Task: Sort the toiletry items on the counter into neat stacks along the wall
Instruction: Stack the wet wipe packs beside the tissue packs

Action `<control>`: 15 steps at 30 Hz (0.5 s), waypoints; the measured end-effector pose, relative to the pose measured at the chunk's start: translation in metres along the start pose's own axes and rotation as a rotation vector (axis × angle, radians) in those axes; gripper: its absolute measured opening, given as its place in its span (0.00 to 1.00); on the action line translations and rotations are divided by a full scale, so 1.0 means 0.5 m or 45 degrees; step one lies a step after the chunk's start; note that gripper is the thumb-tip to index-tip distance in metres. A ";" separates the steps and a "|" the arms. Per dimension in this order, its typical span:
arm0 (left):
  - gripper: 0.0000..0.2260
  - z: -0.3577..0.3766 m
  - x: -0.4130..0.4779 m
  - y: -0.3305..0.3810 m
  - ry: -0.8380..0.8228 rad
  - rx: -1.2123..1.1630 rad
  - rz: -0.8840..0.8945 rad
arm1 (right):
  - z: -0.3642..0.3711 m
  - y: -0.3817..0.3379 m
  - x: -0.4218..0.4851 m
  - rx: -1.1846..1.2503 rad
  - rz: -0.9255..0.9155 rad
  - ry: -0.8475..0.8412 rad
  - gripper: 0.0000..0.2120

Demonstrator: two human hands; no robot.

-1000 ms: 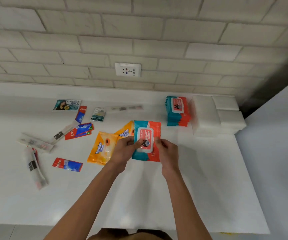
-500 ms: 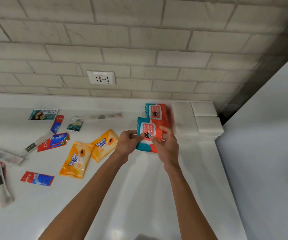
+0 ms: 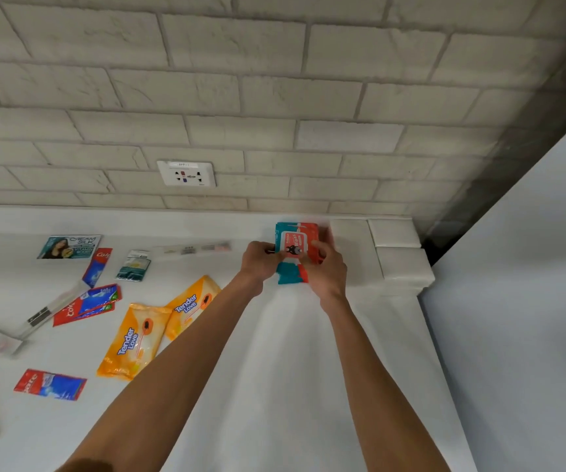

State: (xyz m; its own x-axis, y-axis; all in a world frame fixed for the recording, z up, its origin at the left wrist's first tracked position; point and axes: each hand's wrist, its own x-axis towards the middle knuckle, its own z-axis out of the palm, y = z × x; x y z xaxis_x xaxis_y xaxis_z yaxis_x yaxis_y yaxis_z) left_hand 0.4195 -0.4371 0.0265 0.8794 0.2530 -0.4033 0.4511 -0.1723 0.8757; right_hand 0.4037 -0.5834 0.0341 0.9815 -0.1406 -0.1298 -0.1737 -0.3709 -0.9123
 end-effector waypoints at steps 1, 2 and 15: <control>0.08 0.004 0.010 0.005 0.006 0.002 -0.010 | 0.002 -0.001 0.011 -0.025 -0.003 0.010 0.18; 0.08 0.007 0.017 0.009 0.010 0.004 -0.015 | 0.003 -0.002 0.018 -0.042 -0.001 0.020 0.17; 0.09 0.038 0.066 0.033 0.103 0.032 -0.081 | 0.014 0.013 0.095 -0.132 -0.093 0.013 0.14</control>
State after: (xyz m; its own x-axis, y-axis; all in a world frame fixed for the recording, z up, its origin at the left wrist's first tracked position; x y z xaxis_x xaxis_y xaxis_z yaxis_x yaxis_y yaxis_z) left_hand 0.4588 -0.4496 0.0225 0.8340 0.3402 -0.4344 0.5104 -0.1768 0.8416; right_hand 0.4498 -0.5861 0.0196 0.9911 -0.1192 -0.0600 -0.1098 -0.4733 -0.8741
